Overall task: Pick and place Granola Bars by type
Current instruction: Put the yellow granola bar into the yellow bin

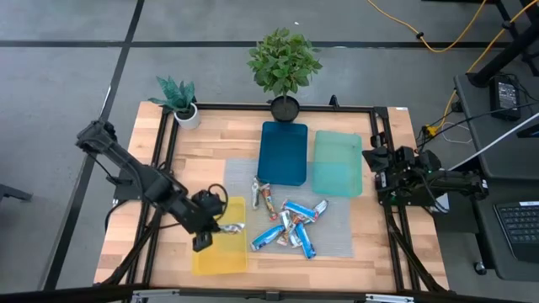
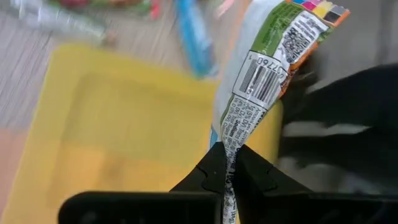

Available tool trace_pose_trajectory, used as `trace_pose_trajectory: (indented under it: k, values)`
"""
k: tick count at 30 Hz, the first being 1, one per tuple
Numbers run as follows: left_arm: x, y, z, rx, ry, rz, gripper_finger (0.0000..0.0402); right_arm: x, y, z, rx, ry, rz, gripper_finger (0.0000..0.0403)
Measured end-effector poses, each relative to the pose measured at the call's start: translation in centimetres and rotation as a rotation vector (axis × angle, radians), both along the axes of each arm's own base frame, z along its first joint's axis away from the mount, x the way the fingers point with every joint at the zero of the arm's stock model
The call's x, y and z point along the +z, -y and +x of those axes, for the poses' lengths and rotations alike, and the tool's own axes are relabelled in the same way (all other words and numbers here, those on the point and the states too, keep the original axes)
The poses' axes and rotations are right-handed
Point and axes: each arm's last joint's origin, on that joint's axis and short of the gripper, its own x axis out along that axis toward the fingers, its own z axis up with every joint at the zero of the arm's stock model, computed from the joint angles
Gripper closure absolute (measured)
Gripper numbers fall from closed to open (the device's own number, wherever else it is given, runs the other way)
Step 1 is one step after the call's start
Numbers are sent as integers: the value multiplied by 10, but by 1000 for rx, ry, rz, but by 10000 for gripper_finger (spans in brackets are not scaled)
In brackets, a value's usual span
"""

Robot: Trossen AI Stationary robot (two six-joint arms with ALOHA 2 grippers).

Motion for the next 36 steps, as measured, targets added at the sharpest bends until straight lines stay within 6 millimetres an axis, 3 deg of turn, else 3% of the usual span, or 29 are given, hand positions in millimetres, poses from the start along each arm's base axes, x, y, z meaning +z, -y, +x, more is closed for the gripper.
trace_pose_trajectory:
  k: [6,12,23,36]
  values:
    - [-56,3,-1,-23,-150,103,394,0,0,0,38,4,53,393]
    - [-87,9,4,-105,-240,100,394,0,0,0,38,3,53,393]
    - [-113,7,22,-76,-300,121,394,0,0,0,52,2,73,393]
    - [-116,-10,33,-1,-313,117,364,0,0,0,55,3,78,393]
